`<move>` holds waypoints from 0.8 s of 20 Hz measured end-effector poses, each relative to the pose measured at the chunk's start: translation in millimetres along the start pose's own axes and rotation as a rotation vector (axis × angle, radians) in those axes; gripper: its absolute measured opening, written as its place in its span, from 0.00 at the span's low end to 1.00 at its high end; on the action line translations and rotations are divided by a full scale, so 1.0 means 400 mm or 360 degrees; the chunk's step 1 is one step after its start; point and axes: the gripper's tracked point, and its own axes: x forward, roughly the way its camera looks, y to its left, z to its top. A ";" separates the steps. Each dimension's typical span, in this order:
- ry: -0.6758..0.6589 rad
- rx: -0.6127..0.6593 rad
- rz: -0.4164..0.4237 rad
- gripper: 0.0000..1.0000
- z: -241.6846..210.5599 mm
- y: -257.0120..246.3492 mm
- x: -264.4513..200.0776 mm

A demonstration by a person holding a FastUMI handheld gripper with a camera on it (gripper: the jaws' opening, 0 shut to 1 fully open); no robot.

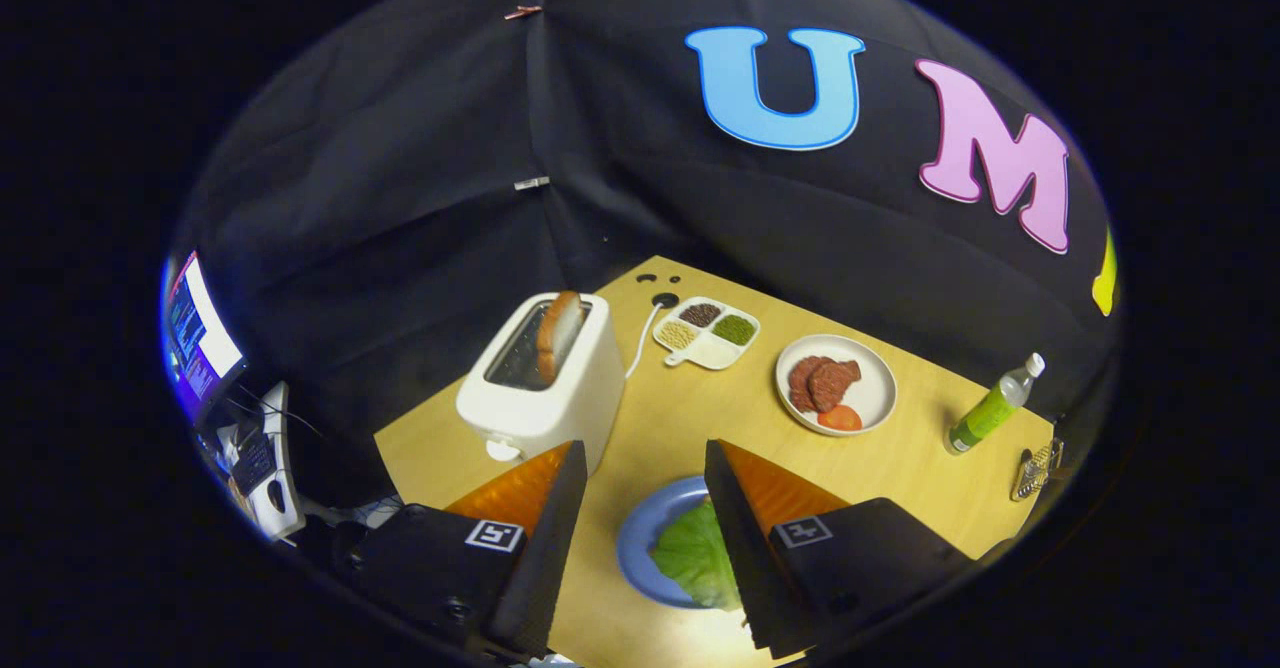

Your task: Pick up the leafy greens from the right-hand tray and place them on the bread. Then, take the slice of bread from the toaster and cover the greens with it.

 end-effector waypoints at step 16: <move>0.0121 0.0119 0.0005 0.78 0.106 0.174 0.381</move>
